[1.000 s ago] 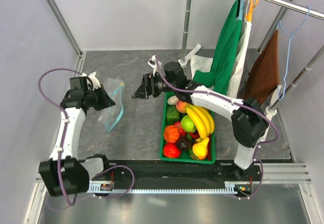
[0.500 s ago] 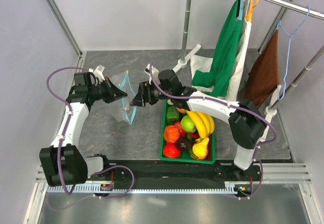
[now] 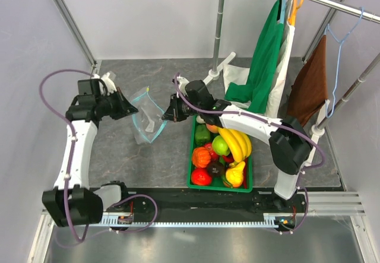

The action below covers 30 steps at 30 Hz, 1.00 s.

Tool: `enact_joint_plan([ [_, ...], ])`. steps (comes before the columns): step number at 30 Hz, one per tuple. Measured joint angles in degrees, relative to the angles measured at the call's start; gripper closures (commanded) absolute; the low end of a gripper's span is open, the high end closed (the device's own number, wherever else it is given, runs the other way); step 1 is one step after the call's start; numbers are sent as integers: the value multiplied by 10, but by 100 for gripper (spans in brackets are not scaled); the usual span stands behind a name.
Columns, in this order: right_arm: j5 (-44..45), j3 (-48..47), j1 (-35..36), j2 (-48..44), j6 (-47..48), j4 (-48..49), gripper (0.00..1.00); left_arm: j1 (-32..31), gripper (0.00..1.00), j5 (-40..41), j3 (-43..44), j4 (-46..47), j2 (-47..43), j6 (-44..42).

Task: Place the food in the zip-top bag and seal the zipper
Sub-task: Open the zipper of the food storage bag.

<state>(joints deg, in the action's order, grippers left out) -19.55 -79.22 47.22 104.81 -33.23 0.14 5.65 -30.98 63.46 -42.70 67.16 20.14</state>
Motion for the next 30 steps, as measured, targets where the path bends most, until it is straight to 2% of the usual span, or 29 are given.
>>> enact_joint_plan([
  [3,-3,0,-1,-34,-11,-27,100,1,98,87,85,-74,-33,-75],
  [10,-43,3,-2,-118,-33,-59,100,-2,98,181,225,-204,-46,-231],
  [14,-74,18,-5,-125,-27,-73,100,-4,98,185,234,-269,-23,-278],
  [18,-87,34,-11,-104,14,-104,100,-17,98,153,171,-277,-17,-288],
  [20,-87,34,-16,-83,38,-122,92,-20,98,118,125,-270,-16,-286],
  [23,-80,28,-23,-52,71,-150,70,-26,97,75,67,-249,-10,-271],
  [24,-75,23,-25,-44,78,-158,57,-27,98,63,53,-240,-5,-261],
  [26,-66,11,-29,-34,97,-175,51,-30,98,49,37,-222,5,-237],
  [27,-62,5,-30,-33,104,-181,43,-32,98,47,34,-210,10,-223],
  [30,-48,-26,-37,-35,132,-202,34,-35,98,41,32,-174,18,-186],
])
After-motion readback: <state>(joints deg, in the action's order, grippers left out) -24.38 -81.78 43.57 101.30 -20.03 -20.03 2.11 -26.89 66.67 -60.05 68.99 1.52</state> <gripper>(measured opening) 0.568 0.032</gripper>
